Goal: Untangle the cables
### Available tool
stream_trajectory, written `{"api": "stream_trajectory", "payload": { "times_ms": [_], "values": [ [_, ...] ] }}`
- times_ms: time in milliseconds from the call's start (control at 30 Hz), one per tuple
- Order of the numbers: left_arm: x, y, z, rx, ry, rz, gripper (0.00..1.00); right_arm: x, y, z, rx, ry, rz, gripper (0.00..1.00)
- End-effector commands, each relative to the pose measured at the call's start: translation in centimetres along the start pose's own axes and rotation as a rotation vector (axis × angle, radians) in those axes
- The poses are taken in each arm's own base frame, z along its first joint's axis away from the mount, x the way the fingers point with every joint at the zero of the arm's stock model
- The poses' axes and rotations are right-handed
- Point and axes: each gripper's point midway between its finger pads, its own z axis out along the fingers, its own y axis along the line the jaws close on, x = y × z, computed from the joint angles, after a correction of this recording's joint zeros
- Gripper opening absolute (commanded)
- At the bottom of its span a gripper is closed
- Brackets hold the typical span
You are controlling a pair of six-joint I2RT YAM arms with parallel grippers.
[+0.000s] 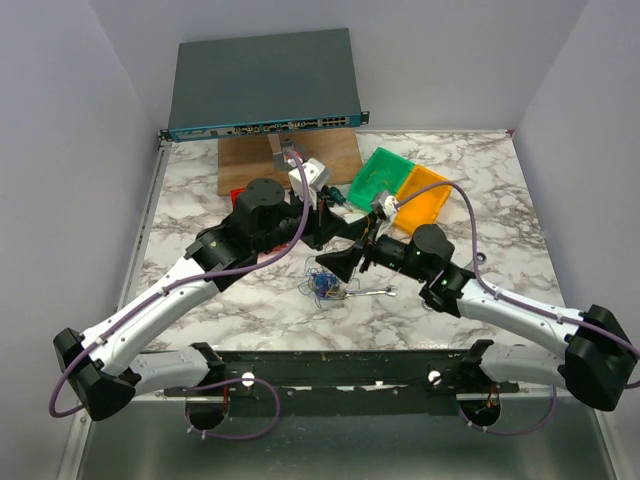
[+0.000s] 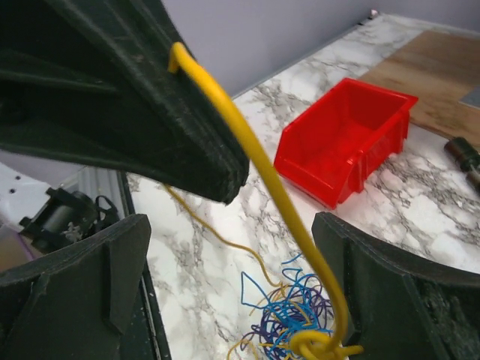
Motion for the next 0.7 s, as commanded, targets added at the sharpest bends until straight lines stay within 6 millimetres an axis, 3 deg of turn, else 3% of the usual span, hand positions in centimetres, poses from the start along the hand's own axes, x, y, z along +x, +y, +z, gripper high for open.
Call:
{"api": "stream_trajectory", "payload": {
  "times_ms": [0,167,333,533,667],
  "values": [
    [-1.6,-0.4,0.4,-0.017,-0.038,-0.048,0.0,0.1,-2.5,0.9,0.175,-0.052,0.013,0.99],
    [-1.6,0.4,0.8,-0.076,-0.047,-0.103,0.0,0.2,-4.6,0.5,0.33,-0.113,0.044,0.93],
    [-1.8,1.5,0.5,-0.142,-0.087,-0.137,0.0,0.6,-4.7,-0.9,0.371,-0.114,0.049,1.0],
    [-1.7,1.4,0.5,-0.132,-0.105,-0.154,0.0,0.9,-6.2,-2.5,0.49,-0.125,0.072,1.0],
    [-1.4,1.9,0.4,-0.153,-0.1,-0.148,0.0,0.3,-4.4,-2.8,0.397,-0.131,0.042,1.0]
  ]
}}
